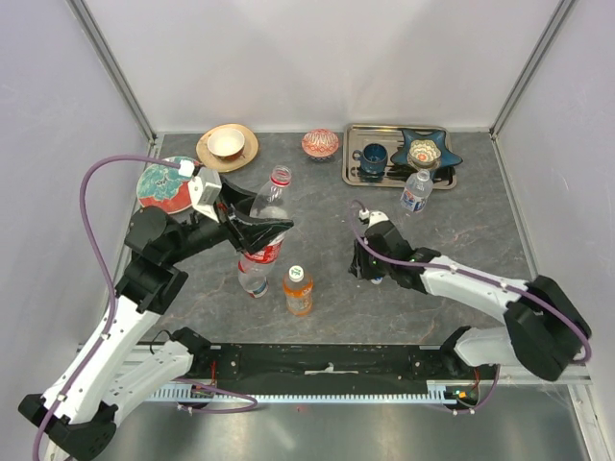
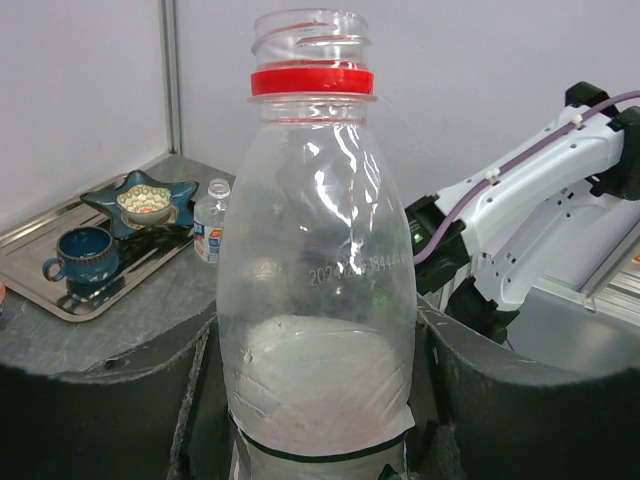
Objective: Unscrew the bottle caps
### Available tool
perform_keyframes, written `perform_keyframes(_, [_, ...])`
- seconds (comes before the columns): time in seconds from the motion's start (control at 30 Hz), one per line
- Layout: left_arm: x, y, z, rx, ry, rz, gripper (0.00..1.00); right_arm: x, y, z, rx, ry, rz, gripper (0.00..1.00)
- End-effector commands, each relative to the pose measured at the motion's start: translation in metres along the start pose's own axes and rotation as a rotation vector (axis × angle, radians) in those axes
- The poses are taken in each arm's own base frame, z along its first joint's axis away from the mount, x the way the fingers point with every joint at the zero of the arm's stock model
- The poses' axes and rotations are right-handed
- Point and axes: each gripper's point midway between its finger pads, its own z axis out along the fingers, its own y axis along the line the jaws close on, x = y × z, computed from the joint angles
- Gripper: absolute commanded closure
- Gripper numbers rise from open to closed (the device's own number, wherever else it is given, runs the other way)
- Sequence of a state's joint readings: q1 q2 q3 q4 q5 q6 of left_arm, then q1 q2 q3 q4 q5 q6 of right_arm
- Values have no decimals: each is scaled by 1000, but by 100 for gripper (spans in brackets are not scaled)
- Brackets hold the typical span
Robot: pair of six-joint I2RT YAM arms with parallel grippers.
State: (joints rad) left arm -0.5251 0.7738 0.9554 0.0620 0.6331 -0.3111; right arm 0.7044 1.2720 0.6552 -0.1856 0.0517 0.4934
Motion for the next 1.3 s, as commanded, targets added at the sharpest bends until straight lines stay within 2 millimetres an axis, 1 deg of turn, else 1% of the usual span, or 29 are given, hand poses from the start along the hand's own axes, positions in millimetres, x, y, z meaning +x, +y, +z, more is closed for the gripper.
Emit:
perform_keyframes(0.0, [-4,5,-7,-44,-31,70,42,6,10,23,-27,2,17,100])
perform_keyframes(0.07, [-4,5,-8,-47,-33,71,42,11,9,28,-16,21,16,100])
perform_keyframes(0.1, [-4,5,-8,-46,-33,74,42,18,8,33,-5,45,10,100])
perform_keyframes(0.17, [-4,4,-8,-46,-34,75,42,21,8,36,7,57,6,100])
perform_keyframes(0.2, [-4,4,-8,-46,-34,78,42,26,8,38,15,73,1,100])
perform_keyframes(0.3, [-3,6,-8,-56,-35,80,41,31,8,40,32,88,-14,89])
perform_keyframes(0.33, [-3,6,-8,-53,-33,81,41,31,9,40,39,89,-18,80])
perform_keyframes(0.4, [-2,7,-7,-54,-31,81,41,34,9,39,52,97,-35,71])
perform_keyframes(0.43, [-2,7,-7,-52,-30,82,41,34,10,38,54,96,-36,64])
perform_keyframes(0.53, [0,7,-7,-53,-28,81,41,38,9,35,62,102,-46,55])
perform_keyframes(0.73, [0,6,-7,-50,-27,81,40,39,10,31,62,99,-43,50])
perform_keyframes(0.83, [0,6,-7,-48,-27,79,40,35,13,29,54,88,-44,49])
perform_keyframes(0.9, [1,5,-7,-44,-26,81,40,27,16,26,50,71,-40,48])
perform_keyframes(0.93, [1,5,-7,-45,-26,79,40,15,22,23,45,43,-39,48])
perform_keyframes(0.97, [0,5,-7,-47,-28,80,40,-2,24,15,52,-6,-34,47])
perform_keyframes(1.0, [-1,5,-7,-49,-30,81,40,-11,25,7,61,-23,-38,46])
perform_keyframes(1.03, [-2,6,-7,-50,-32,83,40,-43,39,-6,40,-95,-39,44])
perform_keyframes(1.07, [-3,6,-7,-53,-33,82,40,-64,39,-25,59,-148,-42,41])
perform_keyframes(1.1, [-3,6,-6,-53,-33,82,40,-82,43,-38,63,-192,-69,36])
perform_keyframes(1.13, [-4,8,-3,-52,-32,82,40,-123,60,-62,39,-281,-63,34])
perform_keyframes(1.17, [-5,9,-2,-52,-32,79,40,-133,59,-78,63,-288,-75,34])
perform_keyframes(1.2, [-5,9,1,-45,-28,75,40,-153,56,-92,107,-336,-75,33])
perform_keyframes(1.23, [-12,8,3,-38,-38,80,40,-187,69,-120,88,-418,-72,33])
perform_keyframes(1.27, [-9,12,9,-37,-23,61,40,-195,68,-133,106,-434,-71,33])
